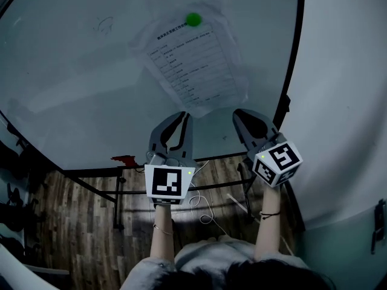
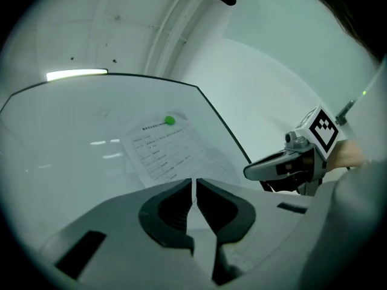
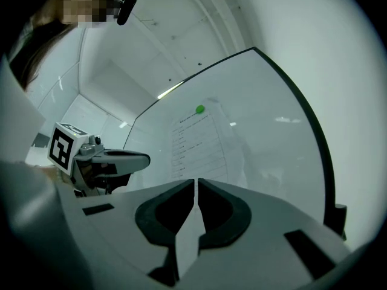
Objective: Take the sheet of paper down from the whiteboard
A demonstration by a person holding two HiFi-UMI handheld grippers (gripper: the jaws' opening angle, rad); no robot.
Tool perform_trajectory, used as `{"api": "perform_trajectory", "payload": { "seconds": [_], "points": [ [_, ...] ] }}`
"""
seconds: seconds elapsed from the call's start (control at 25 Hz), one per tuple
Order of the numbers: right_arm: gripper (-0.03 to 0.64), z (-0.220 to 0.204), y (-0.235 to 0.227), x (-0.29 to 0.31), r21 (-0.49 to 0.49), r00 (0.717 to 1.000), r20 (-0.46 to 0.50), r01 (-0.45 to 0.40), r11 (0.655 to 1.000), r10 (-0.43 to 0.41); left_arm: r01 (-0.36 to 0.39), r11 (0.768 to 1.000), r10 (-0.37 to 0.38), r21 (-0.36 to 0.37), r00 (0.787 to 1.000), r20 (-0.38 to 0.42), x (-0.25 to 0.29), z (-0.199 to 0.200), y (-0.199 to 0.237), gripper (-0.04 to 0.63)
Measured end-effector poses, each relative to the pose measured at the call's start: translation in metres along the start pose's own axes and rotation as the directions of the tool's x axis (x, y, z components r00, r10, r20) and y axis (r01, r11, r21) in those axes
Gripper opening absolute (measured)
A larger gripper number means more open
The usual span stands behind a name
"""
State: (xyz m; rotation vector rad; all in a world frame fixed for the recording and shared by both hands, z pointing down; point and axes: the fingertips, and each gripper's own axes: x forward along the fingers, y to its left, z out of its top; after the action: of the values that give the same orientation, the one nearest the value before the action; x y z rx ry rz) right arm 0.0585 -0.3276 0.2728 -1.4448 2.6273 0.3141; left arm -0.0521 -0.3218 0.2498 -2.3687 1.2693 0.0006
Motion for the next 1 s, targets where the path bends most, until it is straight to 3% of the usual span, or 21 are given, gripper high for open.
{"api": "perform_trajectory", "payload": {
  "seconds": [0.16,0.36,1.0],
  "points": [
    [0.002,0.003,-0.014,0.002,-0.001,0.999,0.003,0.044,0.999,-0.044,0.003,0.995,-0.009,0.1,0.998,0.062,0.014,0.027,0.013,0.011],
    [0.002,0.006,-0.029,0.005,-0.012,0.997,-0.006,0.077,0.997,-0.077,0.009,0.984,-0.024,0.177,0.996,0.087,0.032,0.047,0.022,0.017],
    [0.003,0.021,-0.058,0.002,-0.029,0.994,0.015,0.104,0.994,-0.104,-0.047,0.934,-0.008,0.354,0.988,0.155,0.075,0.121,0.053,0.029]
  ]
}}
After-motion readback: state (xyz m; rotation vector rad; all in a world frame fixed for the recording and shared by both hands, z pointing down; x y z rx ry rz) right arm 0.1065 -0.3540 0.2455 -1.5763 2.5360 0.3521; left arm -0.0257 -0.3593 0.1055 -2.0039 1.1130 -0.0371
